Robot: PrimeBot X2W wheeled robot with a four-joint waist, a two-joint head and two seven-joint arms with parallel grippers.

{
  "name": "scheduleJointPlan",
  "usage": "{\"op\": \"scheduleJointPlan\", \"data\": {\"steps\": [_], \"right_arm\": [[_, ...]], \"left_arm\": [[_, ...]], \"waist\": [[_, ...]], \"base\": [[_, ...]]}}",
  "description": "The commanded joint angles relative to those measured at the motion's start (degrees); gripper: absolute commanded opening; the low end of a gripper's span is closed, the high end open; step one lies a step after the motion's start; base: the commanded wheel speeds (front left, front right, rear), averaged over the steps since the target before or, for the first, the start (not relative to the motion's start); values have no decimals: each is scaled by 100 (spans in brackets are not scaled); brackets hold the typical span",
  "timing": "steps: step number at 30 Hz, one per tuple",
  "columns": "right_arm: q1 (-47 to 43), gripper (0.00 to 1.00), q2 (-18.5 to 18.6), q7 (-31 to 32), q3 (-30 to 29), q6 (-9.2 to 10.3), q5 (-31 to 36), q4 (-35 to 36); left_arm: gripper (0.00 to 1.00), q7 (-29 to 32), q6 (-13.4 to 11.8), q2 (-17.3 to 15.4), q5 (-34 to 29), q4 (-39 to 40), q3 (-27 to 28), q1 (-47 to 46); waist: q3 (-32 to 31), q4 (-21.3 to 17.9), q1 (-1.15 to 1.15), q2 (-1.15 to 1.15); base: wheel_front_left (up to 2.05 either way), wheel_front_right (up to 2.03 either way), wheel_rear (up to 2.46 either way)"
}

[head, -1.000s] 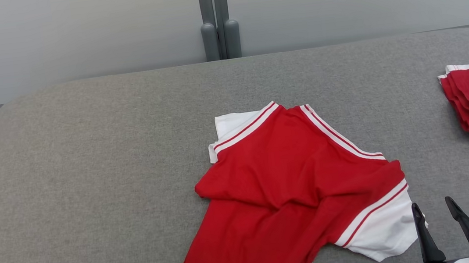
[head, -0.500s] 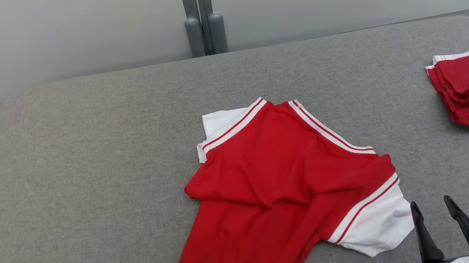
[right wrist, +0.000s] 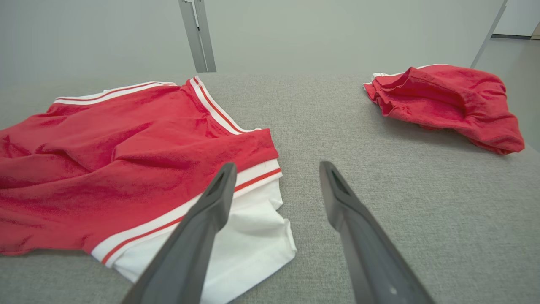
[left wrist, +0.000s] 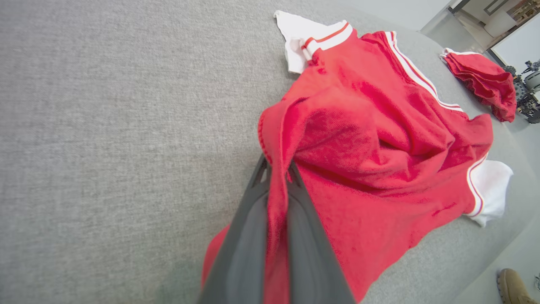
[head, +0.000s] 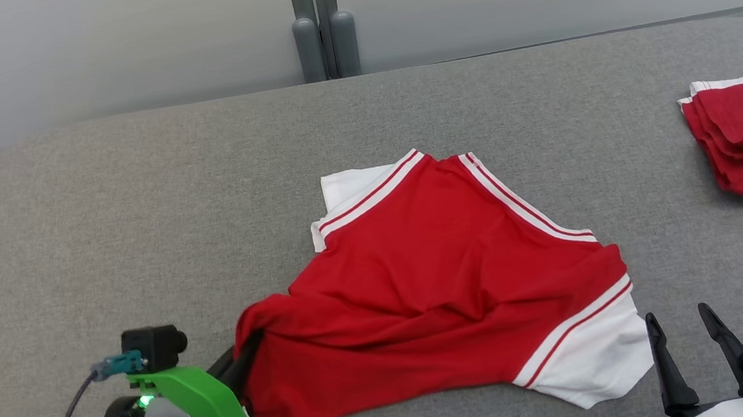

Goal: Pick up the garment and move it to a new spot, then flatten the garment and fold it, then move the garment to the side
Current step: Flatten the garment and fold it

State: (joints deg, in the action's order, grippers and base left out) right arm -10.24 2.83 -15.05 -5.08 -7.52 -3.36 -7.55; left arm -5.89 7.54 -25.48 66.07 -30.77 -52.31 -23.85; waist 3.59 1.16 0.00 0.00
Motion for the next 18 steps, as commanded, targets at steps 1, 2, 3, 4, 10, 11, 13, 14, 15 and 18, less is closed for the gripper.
{"op": "scheduleJointPlan", "data": {"steps": [1,2,3,4,10,11,13,14,15,18], "right_arm": [[72,100,14,-16,12,7,-17,-22],[81,100,14,-16,27,7,-19,-35],[87,100,14,-16,42,7,-20,-44],[91,100,14,-16,58,7,-24,-55],[115,100,15,-16,56,7,-50,-72],[107,100,14,-16,48,7,-52,-68],[71,100,13,-16,28,7,-45,-49],[53,100,14,-16,11,7,-42,-30],[46,100,14,-16,-6,7,-41,-13],[13,100,15,-16,-127,7,-42,81]], "left_arm": [[0,-93,-10,-33,-84,-151,32,-183],[0,-136,-10,-10,-105,-291,28,-270],[0,-158,-10,17,-95,-388,8,-325],[0,-149,-10,54,-60,-523,-11,-380],[100,-444,-9,143,20,-1175,8,-376],[100,-547,-23,156,-2,-1264,34,-333],[100,-800,-116,160,-146,-1412,146,-256],[100,-882,-217,143,-214,-1465,266,-215],[100,-911,-296,133,-294,-1473,385,-152],[100,-926,-734,76,-1026,-836,1539,220]], "waist": [[-6,-16,0,0],[-14,-33,0,0],[-23,-51,0,0],[-31,-72,0,0],[-49,-196,0,0],[-55,-202,0,0],[-69,-201,0,0],[-77,-193,0,0],[-89,-182,0,0],[-137,-102,0,0]], "base": [[0,0,0],[0,0,0],[0,0,0],[0,0,0],[0,0,0],[0,0,0],[0,0,0],[0,0,0],[0,0,0],[0,0,0]]}}
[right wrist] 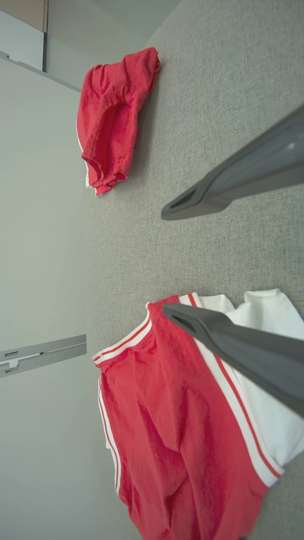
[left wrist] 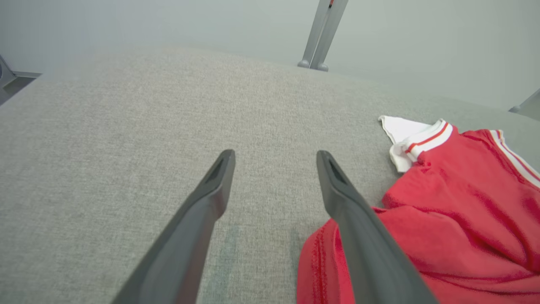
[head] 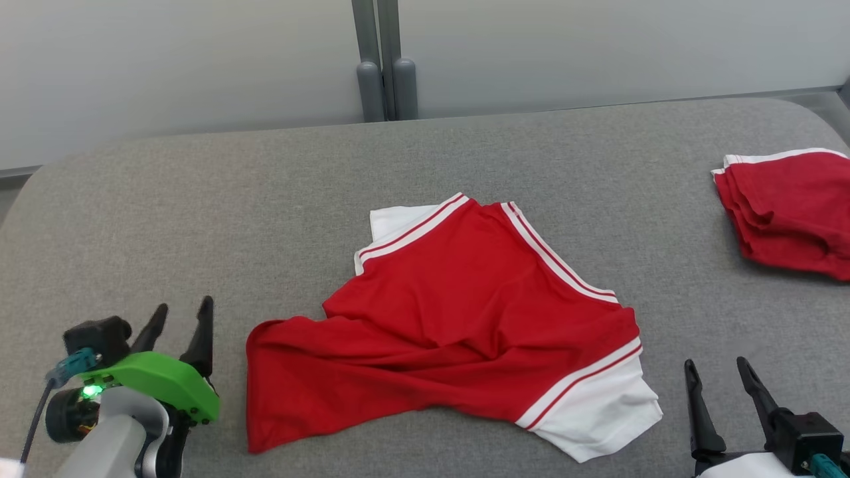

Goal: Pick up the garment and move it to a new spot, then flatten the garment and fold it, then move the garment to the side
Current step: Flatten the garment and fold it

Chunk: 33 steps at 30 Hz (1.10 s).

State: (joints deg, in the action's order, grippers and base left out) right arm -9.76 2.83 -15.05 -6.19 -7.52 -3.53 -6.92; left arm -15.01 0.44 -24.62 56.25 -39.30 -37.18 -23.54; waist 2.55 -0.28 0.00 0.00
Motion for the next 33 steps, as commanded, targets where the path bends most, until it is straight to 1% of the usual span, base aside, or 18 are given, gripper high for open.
{"op": "scheduleJointPlan", "data": {"steps": [1,3,4,6,9,10,14,16,20,23,28,33], "right_arm": [[-47,100,13,-16,-54,7,-22,46],[-65,100,12,-16,-112,7,-1,115],[-75,100,11,-16,-123,7,32,149],[-68,100,13,-16,-158,7,92,219],[-45,100,14,-16,-207,7,172,313],[-27,100,14,-16,-248,7,194,364],[-23,100,13,-16,-361,7,219,450],[-42,100,13,-16,-397,7,224,456],[-122,100,13,-16,-459,7,167,412],[-179,100,13,-16,-446,7,136,307],[-222,100,14,-16,-375,7,107,171],[-192,100,14,-16,-276,7,119,165]], "left_arm": [[100,-12,-104,55,-307,260,348,486],[100,-7,-225,217,-871,854,1050,1063],[100,-8,-228,323,-1192,1177,1368,1353],[100,-10,-173,551,-1763,1715,1827,1844],[100,-10,39,982,-2435,2253,2296,2547],[100,-10,150,1142,-2697,2418,2481,2767],[100,-11,419,1604,-3352,2747,2963,3164],[100,-10,508,1757,-3602,2828,3177,3319],[100,-11,628,1973,-3971,2923,3470,3496],[100,-11,673,2052,-4127,3002,3618,3542],[100,-11,708,2126,-4270,3042,3696,3548],[100,-11,710,2153,-4255,3087,3613,3526]], "waist": [[-57,65,0,0],[-111,117,0,0],[-139,152,0,0],[-180,215,0,0],[-235,303,0,0],[-253,351,0,0],[-327,480,0,0],[-373,522,0,0],[-457,578,0,0],[-493,596,0,0],[-503,595,0,0],[-480,558,0,0]], "base": [[0,0,0],[0,0,0],[0,0,0],[0,0,0],[0,0,0],[0,0,0],[0,0,0],[0,0,0],[0,0,0],[0,0,0],[0,0,0],[0,0,0]]}}
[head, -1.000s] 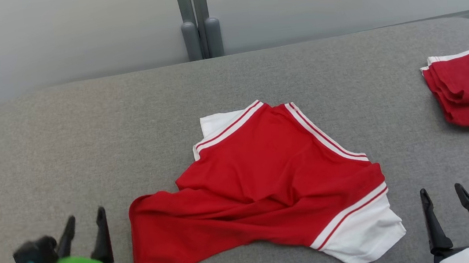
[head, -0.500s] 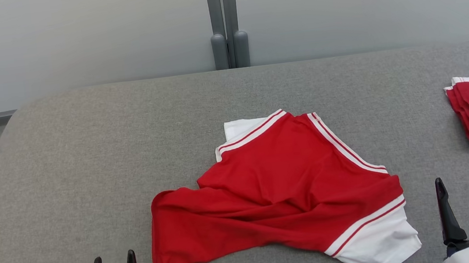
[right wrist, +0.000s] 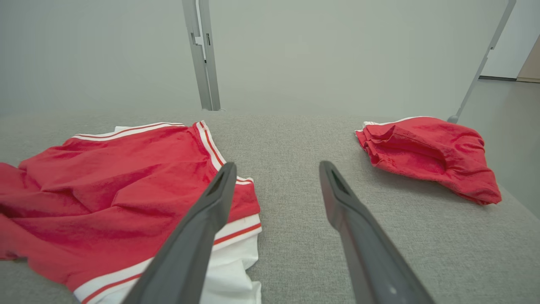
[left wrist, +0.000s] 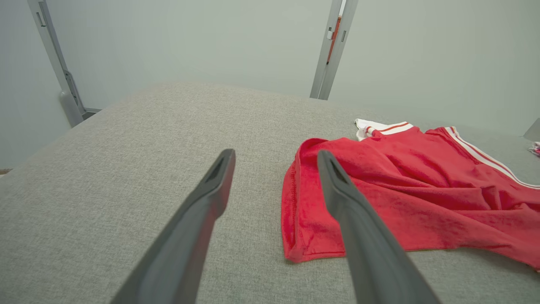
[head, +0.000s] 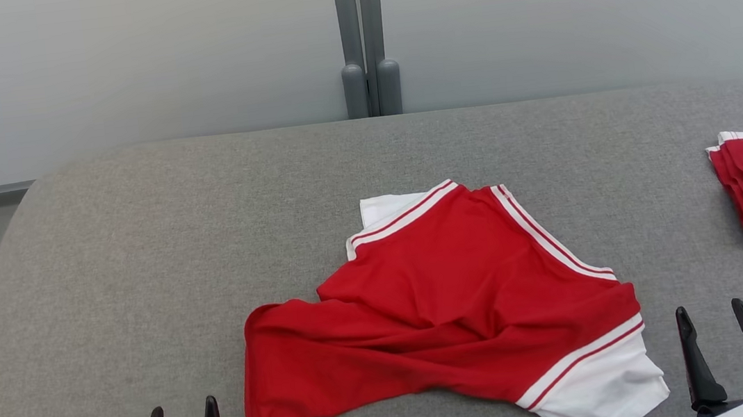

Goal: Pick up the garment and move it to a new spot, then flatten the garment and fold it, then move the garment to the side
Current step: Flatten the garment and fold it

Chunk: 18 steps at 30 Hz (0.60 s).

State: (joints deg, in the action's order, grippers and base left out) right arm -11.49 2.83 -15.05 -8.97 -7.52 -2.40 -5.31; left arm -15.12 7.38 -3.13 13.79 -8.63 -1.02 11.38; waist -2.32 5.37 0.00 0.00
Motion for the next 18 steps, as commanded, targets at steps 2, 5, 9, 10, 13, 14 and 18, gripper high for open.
{"op": "scheduleJointPlan", "data": {"steps": [2,5,9,10,13,14,18], "right_arm": [[35,100,11,-16,115,7,45,5],[41,100,109,-16,487,7,154,-463],[329,100,345,-16,841,8,318,-1350],[422,100,395,-16,886,8,347,-1553],[677,100,501,-13,971,8,406,-1988],[766,100,507,41,990,8,418,-2122],[1040,100,570,305,1129,8,418,-2473]], "left_arm": [[100,0,18,10,-6,-4,-114,32],[100,1,18,-30,103,-288,-463,42],[100,-1,6,-231,339,-891,-953,-190],[100,0,7,-261,420,-1033,-1061,-273],[100,0,7,-355,516,-1349,-1215,-497],[100,0,7,-364,566,-1462,-1227,-574],[100,0,7,-416,629,-1887,-1310,-851]], "waist": [[38,-30,0,0],[92,-58,0,0],[195,-71,0,0],[228,-70,0,0],[349,-64,0,0],[389,-61,0,0],[513,-53,0,0]], "base": [[0,0,0],[0,0,0],[0,0,0],[0,0,0],[0,0,0],[0,0,0],[0,0,0]]}}
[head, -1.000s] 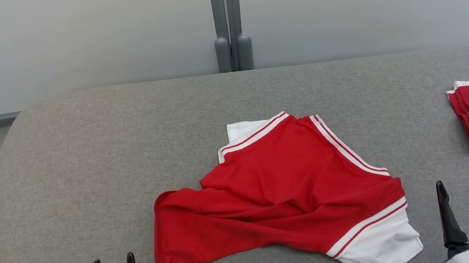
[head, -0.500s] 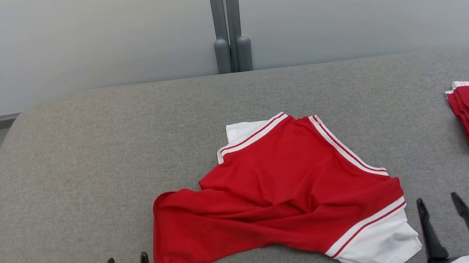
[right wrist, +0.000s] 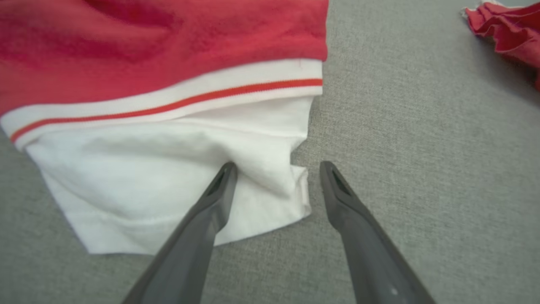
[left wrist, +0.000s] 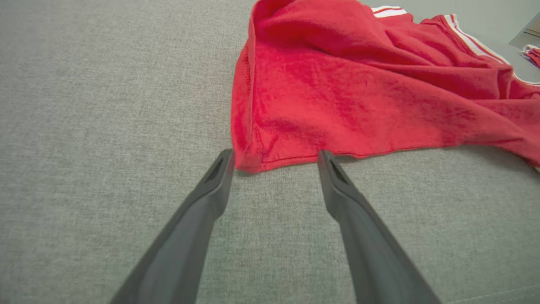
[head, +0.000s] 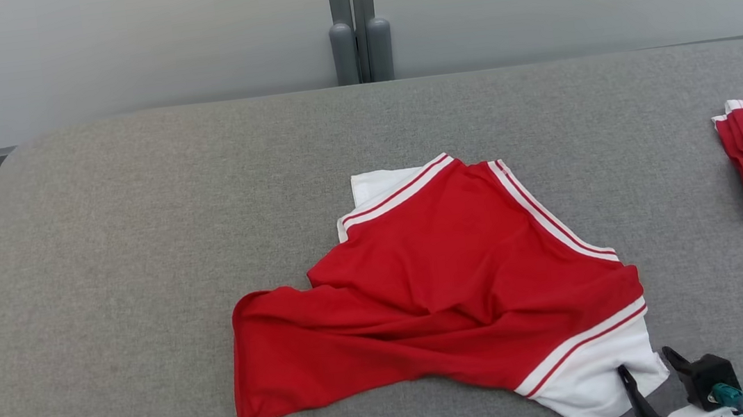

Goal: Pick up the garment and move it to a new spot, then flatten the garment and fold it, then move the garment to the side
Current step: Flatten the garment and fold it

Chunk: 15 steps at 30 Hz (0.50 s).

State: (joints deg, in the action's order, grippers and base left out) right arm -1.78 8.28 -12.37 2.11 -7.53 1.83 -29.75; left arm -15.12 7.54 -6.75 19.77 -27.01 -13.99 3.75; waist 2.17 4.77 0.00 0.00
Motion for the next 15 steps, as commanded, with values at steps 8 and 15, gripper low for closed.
{"op": "scheduleJointPlan", "data": {"steps": [8,15], "right_arm": [[298,100,158,418,363,9,-207,-276],[355,100,152,631,583,5,-437,-427]], "left_arm": [[100,0,-9,-83,54,-401,-45,-454],[14,0,-9,-164,277,-630,-292,-671]], "waist": [[191,16,0,0],[260,7,0,0]], "base": [[0,0,0],[0,0,0]]}}
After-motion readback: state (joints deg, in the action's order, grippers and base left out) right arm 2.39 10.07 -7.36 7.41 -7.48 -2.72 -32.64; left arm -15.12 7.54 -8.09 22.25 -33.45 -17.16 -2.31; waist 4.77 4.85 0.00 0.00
